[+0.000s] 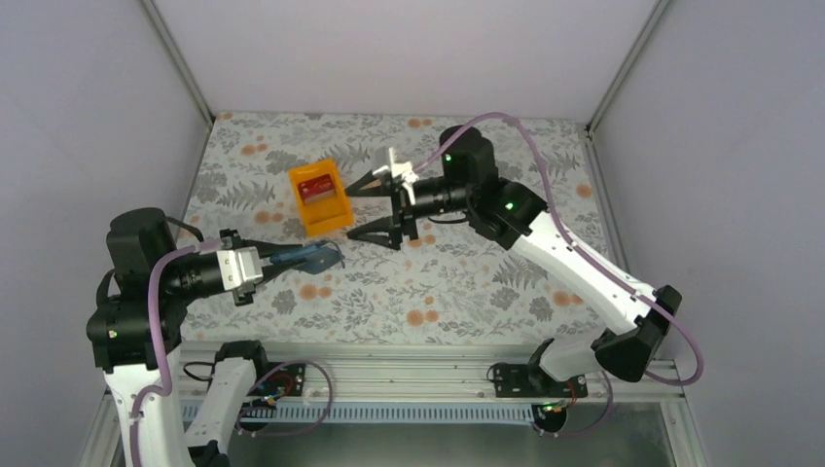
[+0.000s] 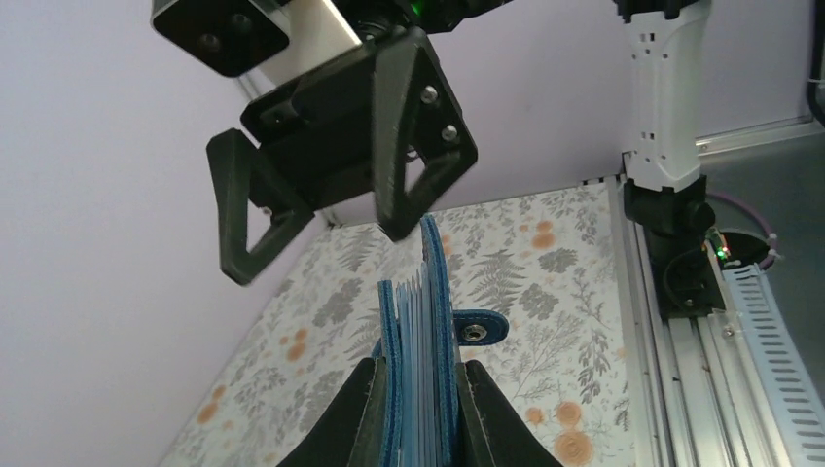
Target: Take the credit cards out of the card holder
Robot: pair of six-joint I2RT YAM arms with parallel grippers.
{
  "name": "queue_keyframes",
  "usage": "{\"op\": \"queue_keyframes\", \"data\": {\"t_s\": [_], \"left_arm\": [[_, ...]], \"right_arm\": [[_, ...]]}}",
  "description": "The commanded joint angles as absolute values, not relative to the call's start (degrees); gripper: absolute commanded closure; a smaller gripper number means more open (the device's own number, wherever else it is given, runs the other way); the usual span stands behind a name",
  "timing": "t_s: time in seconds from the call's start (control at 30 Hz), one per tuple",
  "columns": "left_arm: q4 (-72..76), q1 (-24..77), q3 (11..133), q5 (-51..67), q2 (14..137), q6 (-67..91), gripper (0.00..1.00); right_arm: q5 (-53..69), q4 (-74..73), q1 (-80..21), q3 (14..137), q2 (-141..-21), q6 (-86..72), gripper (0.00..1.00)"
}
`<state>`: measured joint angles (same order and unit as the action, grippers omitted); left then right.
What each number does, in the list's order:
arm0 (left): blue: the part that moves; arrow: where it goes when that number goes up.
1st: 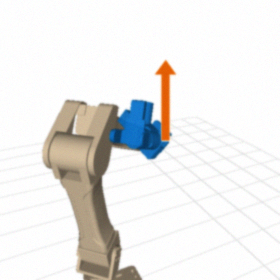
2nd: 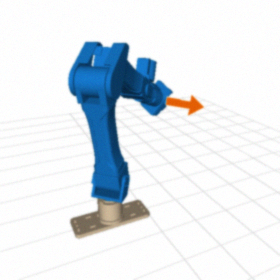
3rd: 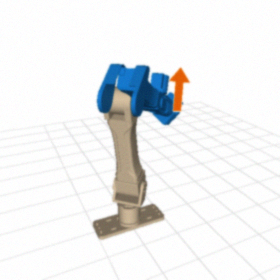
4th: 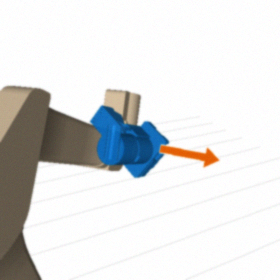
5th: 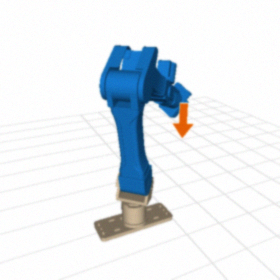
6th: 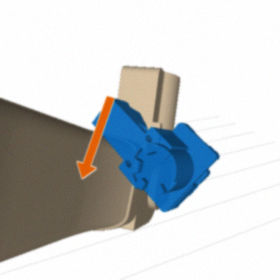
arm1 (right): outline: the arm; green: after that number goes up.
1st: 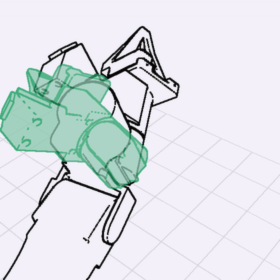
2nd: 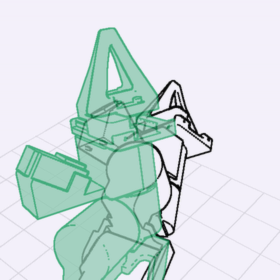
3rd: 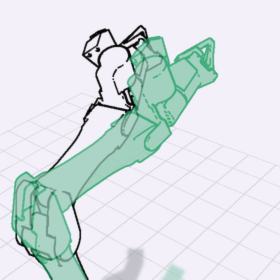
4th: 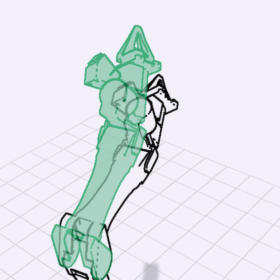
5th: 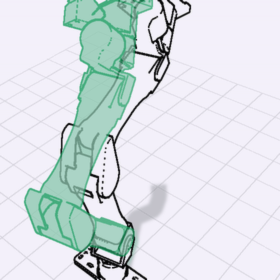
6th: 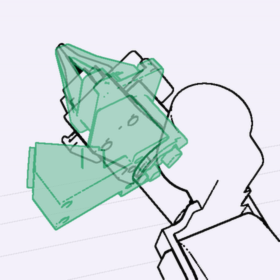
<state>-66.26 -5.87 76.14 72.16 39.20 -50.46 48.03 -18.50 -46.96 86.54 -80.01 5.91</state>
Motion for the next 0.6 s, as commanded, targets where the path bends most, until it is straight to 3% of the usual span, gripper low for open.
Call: {"op": "queue_keyframes", "data": {"t_s": [0.0,0.23,0.57], "left_arm": [[-65.62,-5.89,74.09,77.1,38.47,-54.04,0.98],[-60.0,-5.86,75.68,78.71,40.62,-47.12,0.98],[-77.75,-5.89,87.2,83.16,52.13,-60.96,0.98]], "right_arm": [[53.09,-25.02,-50.28,89.0,-80.94,13.47,0.21],[50.03,-30.96,-51.24,95.21,-82.82,17.56,0.39],[49.3,-35.72,-51.16,104.83,-87.75,18.79,0.45]]}}
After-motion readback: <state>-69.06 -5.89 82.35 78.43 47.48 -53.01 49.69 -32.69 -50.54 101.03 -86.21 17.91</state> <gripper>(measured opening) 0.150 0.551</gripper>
